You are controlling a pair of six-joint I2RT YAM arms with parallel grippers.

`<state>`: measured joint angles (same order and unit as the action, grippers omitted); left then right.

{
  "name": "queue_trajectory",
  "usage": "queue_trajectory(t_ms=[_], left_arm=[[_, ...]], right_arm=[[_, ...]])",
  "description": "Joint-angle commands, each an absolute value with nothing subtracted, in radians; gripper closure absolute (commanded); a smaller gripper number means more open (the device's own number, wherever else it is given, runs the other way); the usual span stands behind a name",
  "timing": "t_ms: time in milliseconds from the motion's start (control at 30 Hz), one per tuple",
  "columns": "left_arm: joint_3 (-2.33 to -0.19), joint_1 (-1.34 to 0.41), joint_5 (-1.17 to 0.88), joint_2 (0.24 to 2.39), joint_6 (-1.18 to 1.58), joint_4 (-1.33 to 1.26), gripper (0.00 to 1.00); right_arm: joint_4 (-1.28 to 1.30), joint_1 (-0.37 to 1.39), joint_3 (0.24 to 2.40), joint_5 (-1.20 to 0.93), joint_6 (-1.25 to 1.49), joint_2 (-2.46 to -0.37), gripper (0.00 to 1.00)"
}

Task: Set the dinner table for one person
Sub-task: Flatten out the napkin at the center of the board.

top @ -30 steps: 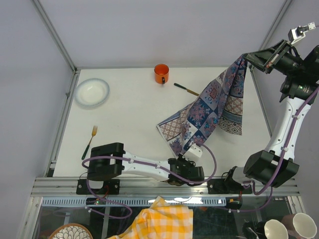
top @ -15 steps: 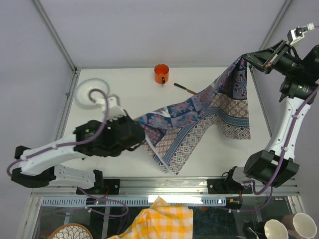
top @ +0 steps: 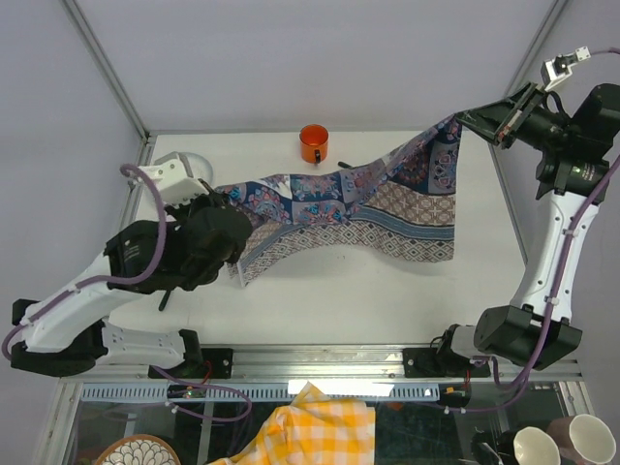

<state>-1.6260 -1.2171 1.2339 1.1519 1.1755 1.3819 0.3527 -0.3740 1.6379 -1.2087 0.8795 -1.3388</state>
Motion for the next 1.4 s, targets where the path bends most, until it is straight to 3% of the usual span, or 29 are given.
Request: queue_trajectory(t_ms=[0,133,267,433,567,867,1100,1233,1367], left_arm=[[-1.673,-1.203,1.446,1.029,0.789,1.071,1.00],[-1.546,-1.203,1.542,0.914,0.377,0.605,1.00],[-1.350,-1.203,1.630,0.786,-0.111,0.013,1.00],[-1.200,-1.206,1.661,0.710,-0.391,-0.305,1.00],[-1.089,-1.229,1.661,0.731,-0.753,-0.761,1.00],[-1.123,-1.350,1.663,0.825,-0.821,-0.789,1.00],[-1.131,-1.353,1.661,0.812,-0.738,-0.756,1.00],[-1.203,-1.353,1.638,0.822,-0.523,-0.484,1.00],[-1.365,-1.353,1.639,0.922,-0.614,-0.502,1.00]], right_arm=[[0.445,-0.366,1.726,-1.149,0.783,-1.299,1.00],[0.641,-0.408,1.798,-1.001,0.663,-1.305,1.00],[0.653,-0.428,1.769,-0.907,0.652,-1.262,1.00],[0.650,-0.428,1.748,-0.925,0.657,-1.243,1.00],[0.700,-0.408,1.731,-0.890,0.622,-1.196,1.00],[0.780,-0.318,1.597,-0.726,0.581,-1.002,1.00],[0.800,-0.311,1.648,-0.615,0.569,-0.991,1.00],[0.788,-0.311,1.741,-0.590,0.575,-1.049,1.00],[0.834,-0.311,1.958,-0.681,0.593,-1.241,1.00]])
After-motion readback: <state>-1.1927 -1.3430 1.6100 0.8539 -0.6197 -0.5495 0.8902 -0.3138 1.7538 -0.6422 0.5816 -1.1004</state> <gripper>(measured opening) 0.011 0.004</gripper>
